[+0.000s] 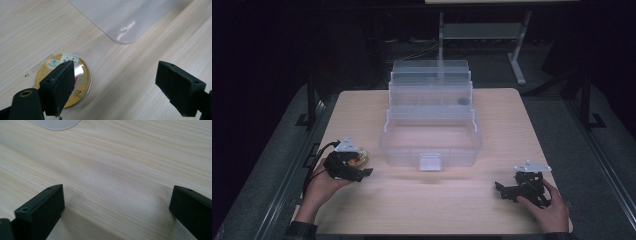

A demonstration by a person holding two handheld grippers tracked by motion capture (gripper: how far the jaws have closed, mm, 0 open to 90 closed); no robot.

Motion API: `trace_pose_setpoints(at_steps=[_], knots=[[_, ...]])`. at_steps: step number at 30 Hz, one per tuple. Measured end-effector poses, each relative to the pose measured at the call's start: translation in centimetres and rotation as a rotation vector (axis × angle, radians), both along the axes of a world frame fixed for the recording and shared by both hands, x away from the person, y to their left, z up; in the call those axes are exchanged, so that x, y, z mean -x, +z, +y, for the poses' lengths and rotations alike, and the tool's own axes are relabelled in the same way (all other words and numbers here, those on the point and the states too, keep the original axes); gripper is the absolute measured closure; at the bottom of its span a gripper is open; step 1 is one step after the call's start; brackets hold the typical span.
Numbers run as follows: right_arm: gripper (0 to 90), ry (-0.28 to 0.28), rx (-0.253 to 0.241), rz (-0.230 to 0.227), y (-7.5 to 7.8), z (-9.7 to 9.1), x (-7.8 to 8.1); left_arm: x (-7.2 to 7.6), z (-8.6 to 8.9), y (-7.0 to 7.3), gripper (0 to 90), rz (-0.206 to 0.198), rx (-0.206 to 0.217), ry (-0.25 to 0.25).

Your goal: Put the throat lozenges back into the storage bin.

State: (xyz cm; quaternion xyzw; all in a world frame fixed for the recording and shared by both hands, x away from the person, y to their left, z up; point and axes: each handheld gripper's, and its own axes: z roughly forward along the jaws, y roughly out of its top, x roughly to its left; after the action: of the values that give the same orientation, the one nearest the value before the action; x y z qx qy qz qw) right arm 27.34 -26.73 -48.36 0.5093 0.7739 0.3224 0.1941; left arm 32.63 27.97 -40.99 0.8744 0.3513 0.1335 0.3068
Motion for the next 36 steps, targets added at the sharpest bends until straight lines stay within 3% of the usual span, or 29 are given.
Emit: trace_pose_setpoints(at_steps=[24,36], knots=[[0.0,0.000,0.000,0.000,0.0,0.0,0.0,-2.4,0.9,0.3,15.2,0.004,-0.007,0.040],[0.0,0.000,0.000,0.000,0.0,0.0,0.0,-3.9,1.7,-0.4,15.2,0.026,0.000,0.077]])
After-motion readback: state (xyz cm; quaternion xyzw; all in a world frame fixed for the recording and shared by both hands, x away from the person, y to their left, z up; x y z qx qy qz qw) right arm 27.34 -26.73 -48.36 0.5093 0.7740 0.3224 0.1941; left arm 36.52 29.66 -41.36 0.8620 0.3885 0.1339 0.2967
